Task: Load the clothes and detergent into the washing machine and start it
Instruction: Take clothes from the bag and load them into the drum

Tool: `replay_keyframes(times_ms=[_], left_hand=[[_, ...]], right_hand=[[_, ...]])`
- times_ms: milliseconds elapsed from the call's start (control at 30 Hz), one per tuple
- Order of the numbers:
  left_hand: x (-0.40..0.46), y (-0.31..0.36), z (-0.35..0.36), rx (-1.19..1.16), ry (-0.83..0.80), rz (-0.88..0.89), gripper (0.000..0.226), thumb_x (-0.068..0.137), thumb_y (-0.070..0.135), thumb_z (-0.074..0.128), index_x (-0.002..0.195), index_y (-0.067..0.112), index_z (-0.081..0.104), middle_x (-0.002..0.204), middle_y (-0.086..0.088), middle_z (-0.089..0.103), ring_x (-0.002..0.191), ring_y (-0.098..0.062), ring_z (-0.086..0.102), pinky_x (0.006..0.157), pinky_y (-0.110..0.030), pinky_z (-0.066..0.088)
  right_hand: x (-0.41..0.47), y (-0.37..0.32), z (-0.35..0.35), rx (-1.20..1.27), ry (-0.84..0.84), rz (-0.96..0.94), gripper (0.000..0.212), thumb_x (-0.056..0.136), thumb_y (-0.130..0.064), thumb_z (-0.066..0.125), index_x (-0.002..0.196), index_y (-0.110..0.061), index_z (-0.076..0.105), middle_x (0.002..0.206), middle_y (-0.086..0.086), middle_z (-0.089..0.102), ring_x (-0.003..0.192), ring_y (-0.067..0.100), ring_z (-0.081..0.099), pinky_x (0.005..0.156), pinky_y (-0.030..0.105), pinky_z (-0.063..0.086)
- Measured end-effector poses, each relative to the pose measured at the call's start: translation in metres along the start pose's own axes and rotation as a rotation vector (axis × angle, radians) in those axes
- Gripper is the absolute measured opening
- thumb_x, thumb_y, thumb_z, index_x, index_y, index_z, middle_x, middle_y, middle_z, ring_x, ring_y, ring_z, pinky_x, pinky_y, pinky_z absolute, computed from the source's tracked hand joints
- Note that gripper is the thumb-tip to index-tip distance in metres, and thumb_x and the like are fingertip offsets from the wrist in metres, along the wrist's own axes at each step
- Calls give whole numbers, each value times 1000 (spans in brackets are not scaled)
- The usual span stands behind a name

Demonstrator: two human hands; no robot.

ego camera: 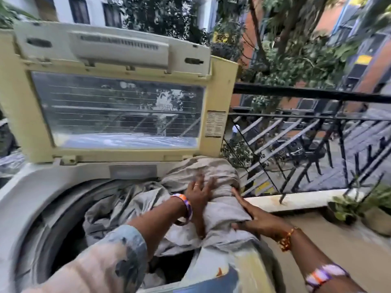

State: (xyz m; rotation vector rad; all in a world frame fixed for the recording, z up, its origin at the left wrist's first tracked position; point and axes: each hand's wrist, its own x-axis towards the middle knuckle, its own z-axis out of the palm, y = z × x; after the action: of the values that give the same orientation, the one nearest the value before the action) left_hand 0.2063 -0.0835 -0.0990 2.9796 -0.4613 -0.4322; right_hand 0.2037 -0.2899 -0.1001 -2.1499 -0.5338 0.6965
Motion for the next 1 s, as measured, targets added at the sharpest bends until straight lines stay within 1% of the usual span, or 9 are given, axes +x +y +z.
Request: replay_keyframes(times_ms=[100,300,367,467,533,600,667,767,1000], left_hand=[[22,-5,-3,-166,96,-65,150,47,22,91,142,5,-24,151,-25,22,138,-37,28,114,-37,25],[31,13,-2,-252,230,-26,63,60,17,78,120,12,57,117,-14,65,111,-28,61,84,-29,47],[31,20,-8,-405,298,31,51,56,14,71,107,12,66,103,-11,71,100,-22,66,80,-29,50],[17,43,-29,-797,336,226,30,62,-2,61,88,9,68,87,-1,67,81,-2,57,75,-23,49],[4,55,-44,-958,340,339,25,67,-2,60,89,5,68,88,-3,66,82,-2,55,77,-28,50],[-7,57,-59,-1049,398,338,30,67,6,65,95,-5,66,83,-4,66,82,-2,56,79,-29,53],[-20,53,-75,-1165,496,337,43,68,8,69,106,-10,61,71,6,65,69,13,56,73,-11,51],[-38,34,-94,-1330,681,263,27,77,1,68,97,8,52,75,14,61,55,20,55,70,-1,47],[-114,-57,-118,-1412,875,217,24,58,6,59,57,24,75,54,21,68,56,13,62,58,-4,49]], right_hand=[[2,11,-1,129,70,-69,83,86,-11,61,143,-31,5,143,-19,10,134,-3,13,87,-12,19],[-24,57,-9,375,18,-1,140,41,-58,84,143,-28,-6,145,-23,6,136,-2,15,99,1,27],[-37,86,-12,299,-6,67,144,41,-54,86,139,-34,-18,148,-20,-1,138,0,9,110,12,21],[-47,112,-7,-113,82,82,132,44,-74,71,125,-56,-32,150,-7,-19,142,11,-7,107,4,0],[-44,104,2,-153,273,69,146,30,-80,67,139,-39,-19,147,-7,-5,139,9,3,106,3,3],[-38,87,4,-22,536,-11,123,37,-58,68,142,-8,27,137,-2,34,124,0,37,107,15,27],[-35,59,1,26,755,-125,84,47,-46,63,114,4,60,102,1,63,88,-16,55,85,19,49],[-35,9,-14,10,943,-208,48,58,-21,57,98,5,66,74,-14,60,64,-20,53,59,-2,38],[-25,-153,-53,-224,1193,-611,31,73,-8,51,98,3,65,88,8,64,82,10,56,66,10,39]])
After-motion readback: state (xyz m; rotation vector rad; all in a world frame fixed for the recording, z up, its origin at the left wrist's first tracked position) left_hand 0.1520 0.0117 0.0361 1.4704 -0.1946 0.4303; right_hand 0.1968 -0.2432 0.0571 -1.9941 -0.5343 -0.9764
